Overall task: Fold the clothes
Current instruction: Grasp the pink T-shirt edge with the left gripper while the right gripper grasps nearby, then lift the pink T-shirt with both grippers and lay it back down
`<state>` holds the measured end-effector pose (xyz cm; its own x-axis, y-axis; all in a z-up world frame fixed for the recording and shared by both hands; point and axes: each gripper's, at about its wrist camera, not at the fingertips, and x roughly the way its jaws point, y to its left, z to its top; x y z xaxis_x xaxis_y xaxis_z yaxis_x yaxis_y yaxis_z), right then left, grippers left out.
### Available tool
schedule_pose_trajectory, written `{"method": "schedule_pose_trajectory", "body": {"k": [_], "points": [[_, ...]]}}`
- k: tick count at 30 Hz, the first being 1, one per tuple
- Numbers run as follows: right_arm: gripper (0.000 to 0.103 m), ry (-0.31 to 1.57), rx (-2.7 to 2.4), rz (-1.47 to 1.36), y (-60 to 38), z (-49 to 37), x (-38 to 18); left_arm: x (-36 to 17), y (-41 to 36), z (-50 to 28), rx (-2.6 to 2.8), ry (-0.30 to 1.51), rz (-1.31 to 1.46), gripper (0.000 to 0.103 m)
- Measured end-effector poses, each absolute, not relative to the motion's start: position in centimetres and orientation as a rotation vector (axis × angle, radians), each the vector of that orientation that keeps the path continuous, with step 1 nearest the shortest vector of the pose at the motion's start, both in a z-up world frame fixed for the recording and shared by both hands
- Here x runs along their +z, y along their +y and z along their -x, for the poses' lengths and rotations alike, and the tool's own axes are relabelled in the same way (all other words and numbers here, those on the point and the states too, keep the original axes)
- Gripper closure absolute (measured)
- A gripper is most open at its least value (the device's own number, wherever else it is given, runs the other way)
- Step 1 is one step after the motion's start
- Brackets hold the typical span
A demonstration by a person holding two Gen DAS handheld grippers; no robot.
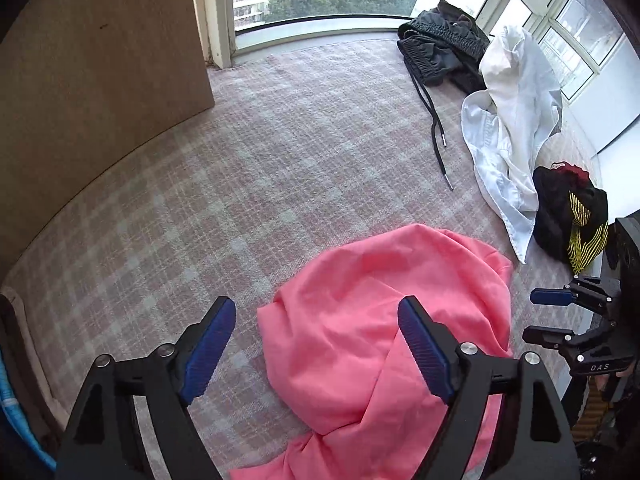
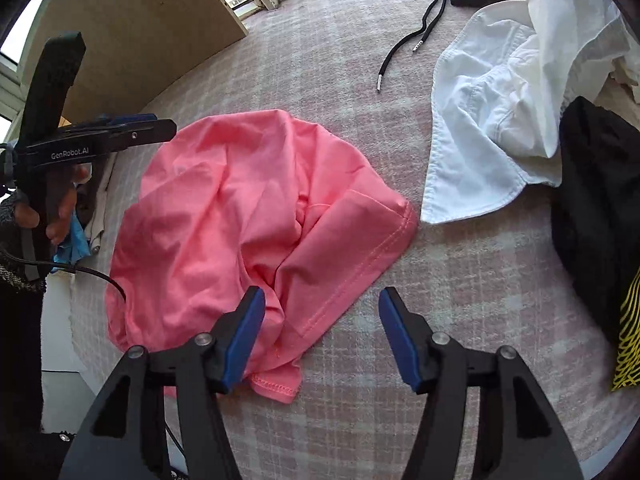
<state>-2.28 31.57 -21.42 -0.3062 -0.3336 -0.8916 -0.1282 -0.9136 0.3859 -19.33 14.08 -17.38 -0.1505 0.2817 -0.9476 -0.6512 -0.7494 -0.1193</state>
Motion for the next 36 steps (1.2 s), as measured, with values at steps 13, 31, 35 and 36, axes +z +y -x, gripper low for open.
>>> {"method": "schedule_pose_trajectory", "body": {"k": [13,31,35,36], "points": [[0.099,-0.354,-2.251,-1.627,25.5,1.4,-22.9,-21.6,17.9,18.8,1.772,0.518,1.598,0.102],[0.100,0.311,-2.767,-0.868,27.6,7.8,11.2,7.3,2.1,20.4,2.281,0.220,1.015,0.102],[0.100,0.317,-2.672,-0.942,25.6,2.8,8.2,10.4,-2.6,15.2,2.326,0.229,0.889,0.102],[0.100,0.301,-2.635,-0.995,25.2,1.5,6.4,9.9,-3.6,14.0,2.334,0.234,0.896,0.102]]}}
